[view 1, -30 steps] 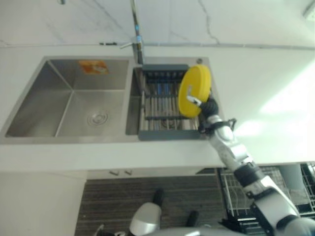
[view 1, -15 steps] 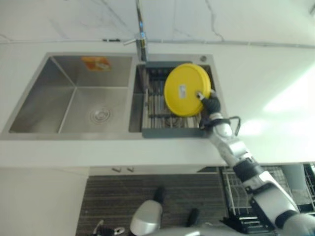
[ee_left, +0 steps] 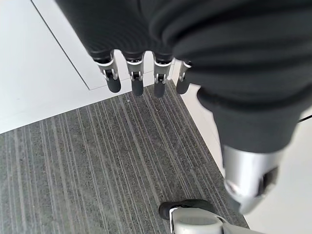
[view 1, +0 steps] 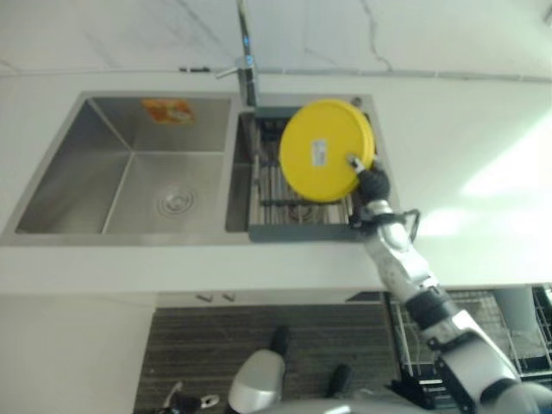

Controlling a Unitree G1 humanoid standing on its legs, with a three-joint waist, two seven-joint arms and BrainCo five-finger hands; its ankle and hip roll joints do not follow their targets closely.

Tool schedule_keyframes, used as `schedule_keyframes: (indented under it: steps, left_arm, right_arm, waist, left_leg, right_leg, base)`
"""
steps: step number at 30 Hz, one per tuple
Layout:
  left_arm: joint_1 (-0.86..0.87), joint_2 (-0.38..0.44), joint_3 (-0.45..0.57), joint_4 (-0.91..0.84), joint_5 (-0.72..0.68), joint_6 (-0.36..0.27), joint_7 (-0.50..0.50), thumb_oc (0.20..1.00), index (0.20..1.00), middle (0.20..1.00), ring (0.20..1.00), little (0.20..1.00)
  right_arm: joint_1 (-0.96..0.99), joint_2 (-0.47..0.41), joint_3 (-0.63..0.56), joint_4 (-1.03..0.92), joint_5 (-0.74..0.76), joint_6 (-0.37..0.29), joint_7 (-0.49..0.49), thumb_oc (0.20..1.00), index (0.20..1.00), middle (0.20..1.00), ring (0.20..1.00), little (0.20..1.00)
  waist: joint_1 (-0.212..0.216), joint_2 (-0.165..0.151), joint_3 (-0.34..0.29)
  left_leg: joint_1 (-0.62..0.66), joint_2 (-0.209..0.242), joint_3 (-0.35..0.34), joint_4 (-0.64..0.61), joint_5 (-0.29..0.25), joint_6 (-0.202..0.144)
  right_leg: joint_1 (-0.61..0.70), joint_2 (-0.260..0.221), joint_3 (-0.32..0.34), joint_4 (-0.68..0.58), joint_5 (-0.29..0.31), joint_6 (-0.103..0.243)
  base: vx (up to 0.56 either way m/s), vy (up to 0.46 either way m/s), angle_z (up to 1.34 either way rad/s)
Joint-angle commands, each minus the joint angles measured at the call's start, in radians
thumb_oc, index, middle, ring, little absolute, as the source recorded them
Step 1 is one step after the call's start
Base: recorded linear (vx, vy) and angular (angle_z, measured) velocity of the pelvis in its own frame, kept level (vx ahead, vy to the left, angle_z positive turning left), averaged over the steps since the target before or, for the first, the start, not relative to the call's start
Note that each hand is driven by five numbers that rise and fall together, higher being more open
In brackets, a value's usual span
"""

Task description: Place the dishes in the dishwasher.

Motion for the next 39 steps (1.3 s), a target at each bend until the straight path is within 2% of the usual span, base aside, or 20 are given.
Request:
schedule_keyframes:
  steps: [1,4,10,13,19,24,29,32,39]
  left_arm:
    - [0.012,0.019,-0.047,0.051,0.046,-0.024,0.015,1.0,1.0,1.0,1.0,1.0]
    - [0.005,0.017,-0.072,0.059,0.141,-0.052,0.032,1.0,1.0,1.0,1.0,1.0]
    - [-0.023,-0.002,-0.113,0.057,0.105,-0.028,0.037,1.0,1.0,1.0,1.0,1.0]
    - [-0.041,-0.008,-0.118,0.062,0.134,-0.029,0.001,1.0,1.0,1.0,1.0,1.0]
    - [-0.046,-0.03,-0.136,0.051,0.088,-0.017,-0.041,1.0,1.0,1.0,1.0,1.0]
    - [-0.036,-0.041,-0.126,0.056,0.06,0.013,-0.108,1.0,1.0,1.0,1.0,1.0]
    - [-0.03,-0.033,-0.104,0.064,0.065,0.017,-0.125,1.0,1.0,1.0,1.0,1.0]
    - [-0.022,-0.029,-0.093,0.056,0.062,0.012,-0.127,1.0,1.0,1.0,1.0,1.0]
    - [-0.013,-0.011,-0.098,0.026,0.054,0.03,-0.14,1.0,1.0,1.0,1.0,1.0]
  right_arm:
    - [-0.03,0.007,-0.064,-0.128,0.138,-0.175,0.087,0.2,0.2,0.2,0.2,0.2]
    - [0.002,-0.003,-0.077,-0.203,0.204,-0.171,0.123,0.2,0.2,0.2,0.2,0.2]
    - [0.1,-0.047,-0.127,-0.342,0.343,-0.172,0.196,0.2,0.2,0.2,0.2,0.2]
    - [0.14,-0.059,-0.159,-0.39,0.357,-0.173,0.216,0.2,0.2,0.2,0.2,0.2]
    - [0.297,-0.102,-0.27,-0.469,0.413,-0.168,0.268,0.2,0.2,0.2,0.2,0.2]
    - [0.405,-0.124,-0.391,-0.471,0.427,-0.126,0.309,0.2,0.2,0.2,0.2,0.2]
    - [0.471,-0.135,-0.465,-0.43,0.39,-0.084,0.3,0.2,0.2,0.2,0.2,0.2]
    - [0.516,-0.126,-0.488,-0.376,0.404,-0.061,0.331,0.2,0.2,0.2,0.2,0.2]
    - [0.53,-0.1,-0.436,-0.27,0.378,-0.046,0.349,0.2,0.2,0.2,0.2,0.2]
  waist:
    - [0.005,0.027,-0.092]
    - [-0.026,0.021,-0.106]
    - [-0.108,0.02,-0.133]
    - [-0.147,0.026,-0.142]
    - [-0.24,0.025,-0.148]
    - [-0.306,0.021,-0.146]
    - [-0.341,0.022,-0.144]
    - [-0.351,0.023,-0.139]
    - [-0.341,0.044,-0.119]
  left_leg:
    - [0.068,0.059,0.077,-0.063,-0.064,-0.006]
    - [0.081,0.066,0.106,-0.062,-0.071,-0.009]
    - [0.117,0.074,0.173,-0.065,-0.089,-0.015]
    - [0.133,0.081,0.202,-0.069,-0.092,-0.019]
    - [0.164,0.103,0.267,-0.061,-0.101,-0.024]
    - [0.182,0.117,0.302,-0.058,-0.107,-0.028]
    - [0.187,0.122,0.313,-0.058,-0.108,-0.035]
    - [0.187,0.12,0.311,-0.063,-0.107,-0.037]
    - [0.176,0.117,0.292,-0.075,-0.097,-0.043]
  right_leg:
    - [-0.035,-0.089,-0.018,0.091,-0.035,0.096]
    - [-0.034,-0.079,0.005,0.076,-0.03,0.095]
    - [-0.034,-0.061,0.066,0.035,-0.011,0.095]
    - [-0.035,-0.057,0.091,0.032,-0.009,0.095]
    - [-0.04,-0.047,0.152,0.035,-0.008,0.096]
    - [-0.041,-0.035,0.194,0.032,-0.007,0.093]
    - [-0.041,-0.031,0.211,0.024,-0.005,0.092]
    - [-0.039,-0.031,0.212,0.008,0.003,0.093]
    - [-0.037,-0.039,0.187,-0.007,0.004,0.088]
  base:
    - [-0.1,-0.082,-0.17]
    - [-0.11,-0.089,-0.24]
    - [-0.09,-0.078,-0.53]
    - [-0.06,-0.039,-0.41]
    - [-0.03,-0.049,-0.42]
    - [-0.02,-0.045,-0.54]
    - [0.02,-0.033,-0.19]
    - [0.04,-0.058,-0.07]
    - [0.02,-0.013,0.02]
